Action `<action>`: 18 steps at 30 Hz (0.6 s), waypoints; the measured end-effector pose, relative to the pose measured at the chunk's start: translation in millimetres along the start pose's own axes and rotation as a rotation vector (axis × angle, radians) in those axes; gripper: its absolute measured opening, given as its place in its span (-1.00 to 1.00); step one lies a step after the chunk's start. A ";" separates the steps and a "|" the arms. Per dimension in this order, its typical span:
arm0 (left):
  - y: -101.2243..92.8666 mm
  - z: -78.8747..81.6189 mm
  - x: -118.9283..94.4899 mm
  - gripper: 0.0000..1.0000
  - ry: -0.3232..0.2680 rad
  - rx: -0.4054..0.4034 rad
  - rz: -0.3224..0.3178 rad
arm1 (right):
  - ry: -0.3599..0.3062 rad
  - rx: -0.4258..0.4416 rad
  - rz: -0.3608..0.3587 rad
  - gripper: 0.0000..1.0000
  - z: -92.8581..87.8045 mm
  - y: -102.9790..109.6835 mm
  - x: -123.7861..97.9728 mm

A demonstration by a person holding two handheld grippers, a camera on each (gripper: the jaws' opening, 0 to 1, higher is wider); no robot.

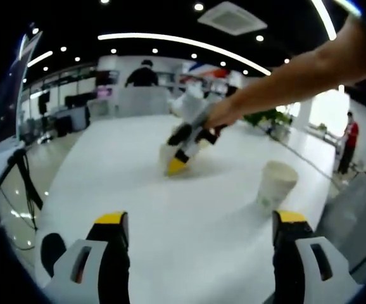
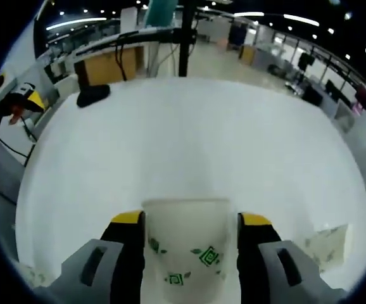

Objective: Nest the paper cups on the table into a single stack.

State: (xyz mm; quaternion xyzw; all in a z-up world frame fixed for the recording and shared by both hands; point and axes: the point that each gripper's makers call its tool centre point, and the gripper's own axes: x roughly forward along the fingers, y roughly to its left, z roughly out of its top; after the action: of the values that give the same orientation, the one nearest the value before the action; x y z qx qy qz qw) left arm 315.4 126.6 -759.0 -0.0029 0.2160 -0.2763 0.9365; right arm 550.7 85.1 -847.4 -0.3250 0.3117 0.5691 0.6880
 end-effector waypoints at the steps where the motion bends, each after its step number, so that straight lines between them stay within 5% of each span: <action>1: 0.0 -0.1 0.7 0.84 0.001 0.000 0.000 | 0.004 -0.006 -0.003 -0.02 -0.9 0.1 0.0; 18: -1.9 9.2 8.2 0.81 -0.017 0.000 -0.016 | -0.127 0.096 -0.072 -0.14 29.7 -16.5 -22.9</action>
State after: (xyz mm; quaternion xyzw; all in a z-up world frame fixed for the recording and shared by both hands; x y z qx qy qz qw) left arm 324.4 119.7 -753.7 -0.0069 0.2080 -0.2835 0.9361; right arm 565.1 93.2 -810.0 -0.2656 0.2825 0.5479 0.7413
